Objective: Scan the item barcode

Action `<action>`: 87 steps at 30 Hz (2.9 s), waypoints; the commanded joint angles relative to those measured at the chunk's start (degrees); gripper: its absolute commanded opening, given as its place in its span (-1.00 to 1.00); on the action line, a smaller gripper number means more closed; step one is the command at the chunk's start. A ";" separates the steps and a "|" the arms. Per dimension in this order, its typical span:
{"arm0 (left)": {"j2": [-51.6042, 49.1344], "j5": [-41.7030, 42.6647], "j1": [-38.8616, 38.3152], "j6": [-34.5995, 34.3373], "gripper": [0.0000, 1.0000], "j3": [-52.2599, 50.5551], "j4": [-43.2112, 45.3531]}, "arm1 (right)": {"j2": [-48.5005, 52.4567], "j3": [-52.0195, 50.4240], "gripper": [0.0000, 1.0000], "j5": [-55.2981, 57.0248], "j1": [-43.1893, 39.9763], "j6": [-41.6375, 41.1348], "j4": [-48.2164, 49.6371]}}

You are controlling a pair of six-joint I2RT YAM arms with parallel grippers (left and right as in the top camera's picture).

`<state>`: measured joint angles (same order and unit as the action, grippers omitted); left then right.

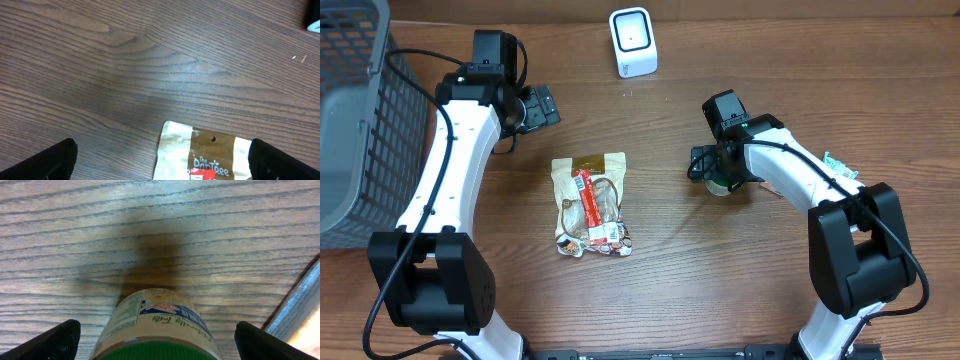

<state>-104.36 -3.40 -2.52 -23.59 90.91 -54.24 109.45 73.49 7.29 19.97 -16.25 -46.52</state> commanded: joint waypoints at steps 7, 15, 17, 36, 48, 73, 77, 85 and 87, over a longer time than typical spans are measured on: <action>0.96 0.26 -0.13 -0.39 0.99 1.16 0.13 | 0.07 1.49 0.55 -0.44 -0.15 0.00 -1.20; 0.96 0.26 -0.13 -0.42 1.00 1.16 0.13 | 0.07 1.49 1.00 -1.14 -0.15 0.00 -3.93; 0.96 0.26 -0.13 -0.42 1.00 1.16 0.13 | 0.07 1.49 1.00 -1.11 -0.15 0.02 -5.09; 0.96 0.26 -0.13 -0.39 1.00 1.16 0.13 | 0.07 1.49 0.59 -0.90 -0.15 0.04 -1.49; 0.96 0.26 -0.13 -0.39 0.99 1.16 0.13 | -0.92 11.65 -0.04 -0.92 -0.04 0.20 -8.09; 0.96 0.26 -0.13 -0.42 1.00 1.16 0.13 | -0.61 46.21 -0.62 -29.14 0.02 -18.51 3.58; 0.96 0.26 -0.13 -0.39 1.00 1.16 0.13 | 1.68 46.18 -0.62 -21.79 0.31 -18.49 10.29; 0.96 0.26 -0.13 -0.42 1.00 1.16 0.13 | 12.57 46.14 -0.61 -18.84 0.28 -18.49 23.69; 0.96 0.26 -0.13 -0.42 1.00 1.16 0.13 | 16.87 46.14 -0.60 -18.80 0.28 -18.49 29.59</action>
<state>-104.36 -3.40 -2.52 -23.59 90.91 -54.24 121.23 118.10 -12.91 19.99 -34.52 -21.91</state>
